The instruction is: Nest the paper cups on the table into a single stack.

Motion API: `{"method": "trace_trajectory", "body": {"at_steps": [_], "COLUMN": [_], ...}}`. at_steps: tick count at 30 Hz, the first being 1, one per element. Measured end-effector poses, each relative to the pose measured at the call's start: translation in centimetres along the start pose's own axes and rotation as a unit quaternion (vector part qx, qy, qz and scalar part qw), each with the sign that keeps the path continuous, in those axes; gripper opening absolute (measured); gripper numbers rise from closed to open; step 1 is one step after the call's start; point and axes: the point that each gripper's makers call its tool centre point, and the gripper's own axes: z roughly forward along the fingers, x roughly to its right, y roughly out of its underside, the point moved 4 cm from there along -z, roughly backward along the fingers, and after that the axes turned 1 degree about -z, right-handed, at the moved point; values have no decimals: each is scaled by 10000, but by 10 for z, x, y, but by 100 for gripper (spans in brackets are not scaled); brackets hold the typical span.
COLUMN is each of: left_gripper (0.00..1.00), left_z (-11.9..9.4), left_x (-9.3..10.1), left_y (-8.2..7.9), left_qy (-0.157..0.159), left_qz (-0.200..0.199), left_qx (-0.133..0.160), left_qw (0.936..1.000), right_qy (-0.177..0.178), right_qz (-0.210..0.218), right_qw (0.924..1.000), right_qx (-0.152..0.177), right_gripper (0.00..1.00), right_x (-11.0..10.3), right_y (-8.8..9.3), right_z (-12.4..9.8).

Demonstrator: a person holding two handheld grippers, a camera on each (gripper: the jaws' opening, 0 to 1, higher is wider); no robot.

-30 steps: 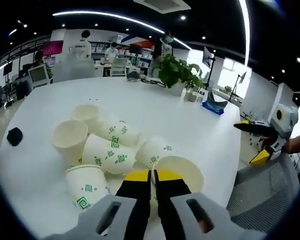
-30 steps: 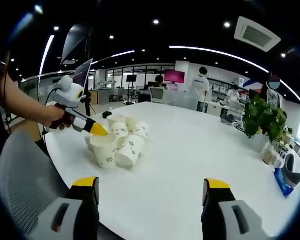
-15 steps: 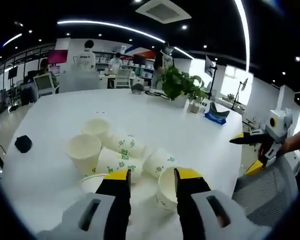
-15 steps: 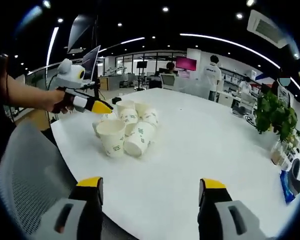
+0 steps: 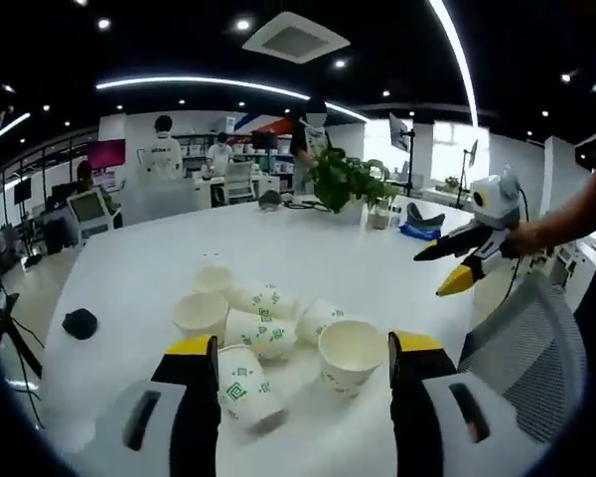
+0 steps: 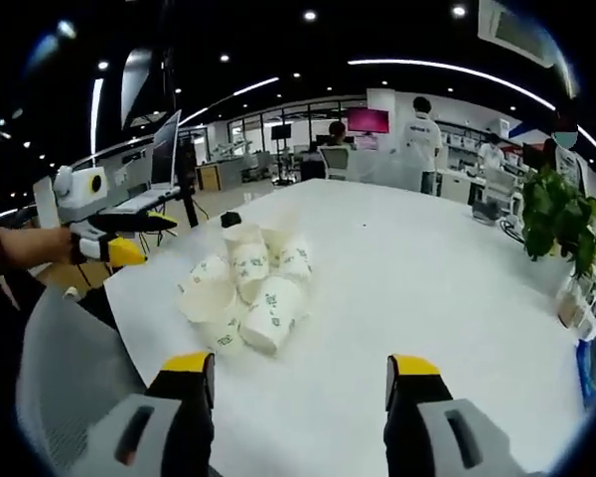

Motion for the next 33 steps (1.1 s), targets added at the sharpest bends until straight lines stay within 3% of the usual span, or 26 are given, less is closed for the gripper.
{"method": "trace_trajectory", "body": {"at_steps": [3, 13, 16, 20, 33], "left_gripper": [77, 89, 92, 99, 99], "left_z": [-6, -15, -18, -21, -21], "left_x": [4, 14, 14, 12, 8], "left_y": [-4, -5, -4, -1, -1], "left_qy": [-19, 108, 84, 22, 116], "left_qz": [177, 86, 89, 81, 130], "left_qx": [153, 222, 234, 200, 151], "left_qw": [9997, 9997, 9997, 9998, 9997], "right_qy": [-81, -179, -302, -392, -634], "right_qz": [133, 262, 491, 454, 714], "right_qw": [9999, 9993, 9982, 9979, 9937], "right_qx": [-19, -209, -151, -244, -588], "right_gripper": [70, 67, 66, 65, 58], "right_x": [2, 11, 7, 3, 10], "right_y": [-3, -12, -21, -26, -29], "right_z": [9, 42, 51, 62, 93]}}
